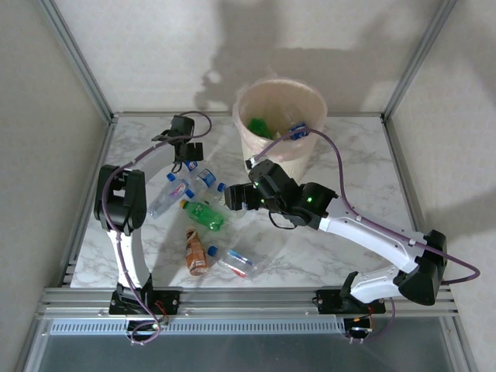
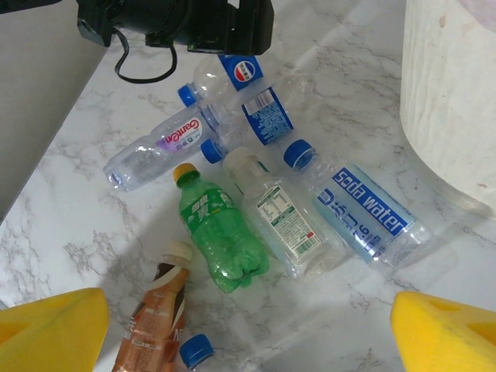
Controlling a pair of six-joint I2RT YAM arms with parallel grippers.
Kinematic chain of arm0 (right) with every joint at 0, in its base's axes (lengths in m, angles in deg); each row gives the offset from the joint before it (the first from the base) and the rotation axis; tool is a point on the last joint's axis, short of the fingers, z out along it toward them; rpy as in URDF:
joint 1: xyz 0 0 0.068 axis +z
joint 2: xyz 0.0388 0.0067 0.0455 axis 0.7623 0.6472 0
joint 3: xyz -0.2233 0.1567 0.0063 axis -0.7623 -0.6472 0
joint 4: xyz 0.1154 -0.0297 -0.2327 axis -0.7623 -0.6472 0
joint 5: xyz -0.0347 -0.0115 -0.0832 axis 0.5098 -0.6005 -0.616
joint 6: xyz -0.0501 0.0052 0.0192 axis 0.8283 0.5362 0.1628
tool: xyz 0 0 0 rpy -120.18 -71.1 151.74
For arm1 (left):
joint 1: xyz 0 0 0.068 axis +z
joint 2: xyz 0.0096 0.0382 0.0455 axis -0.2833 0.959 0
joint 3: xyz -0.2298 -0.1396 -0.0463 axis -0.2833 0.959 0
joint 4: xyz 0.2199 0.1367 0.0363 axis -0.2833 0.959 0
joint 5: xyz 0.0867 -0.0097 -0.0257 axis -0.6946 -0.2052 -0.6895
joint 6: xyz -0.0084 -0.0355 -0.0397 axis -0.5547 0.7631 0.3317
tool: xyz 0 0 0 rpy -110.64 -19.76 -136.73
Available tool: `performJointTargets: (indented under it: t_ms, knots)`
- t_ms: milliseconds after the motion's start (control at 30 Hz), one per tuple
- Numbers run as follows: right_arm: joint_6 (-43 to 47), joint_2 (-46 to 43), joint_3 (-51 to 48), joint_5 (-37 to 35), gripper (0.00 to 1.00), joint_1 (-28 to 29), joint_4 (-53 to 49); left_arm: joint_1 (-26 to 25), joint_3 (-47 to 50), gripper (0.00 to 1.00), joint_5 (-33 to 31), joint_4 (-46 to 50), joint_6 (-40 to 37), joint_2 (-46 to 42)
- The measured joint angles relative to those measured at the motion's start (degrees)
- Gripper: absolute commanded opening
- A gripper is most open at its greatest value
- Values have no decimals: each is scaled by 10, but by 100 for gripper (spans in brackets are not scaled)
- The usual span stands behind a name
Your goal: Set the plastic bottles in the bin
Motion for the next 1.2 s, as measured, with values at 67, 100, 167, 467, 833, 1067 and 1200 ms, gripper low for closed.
performJointTargets:
  t_ms: [67,100,167,467,833,1067,1200]
  knots:
    - [0,0,0,4,95,0,-1,0,-3,97,1,-5,0,7]
    - [0,0,0,4,95,0,-1,0,-3,97,3,-8,0,7]
    - [-2,0,0,4,96,0,-1,0,-3,97,10,-9,1,7]
    - [-9,0,0,4,97,8,-1,-2,31,99,42,-9,1,10]
    - [-11,3,1,3,93,12,-3,-2,31,88,45,-19,12,53]
    - [-13,3,1,3,90,13,-7,-2,24,74,45,-24,29,59]
    - [-14,3,1,3,89,13,-10,-2,24,72,44,-30,33,59]
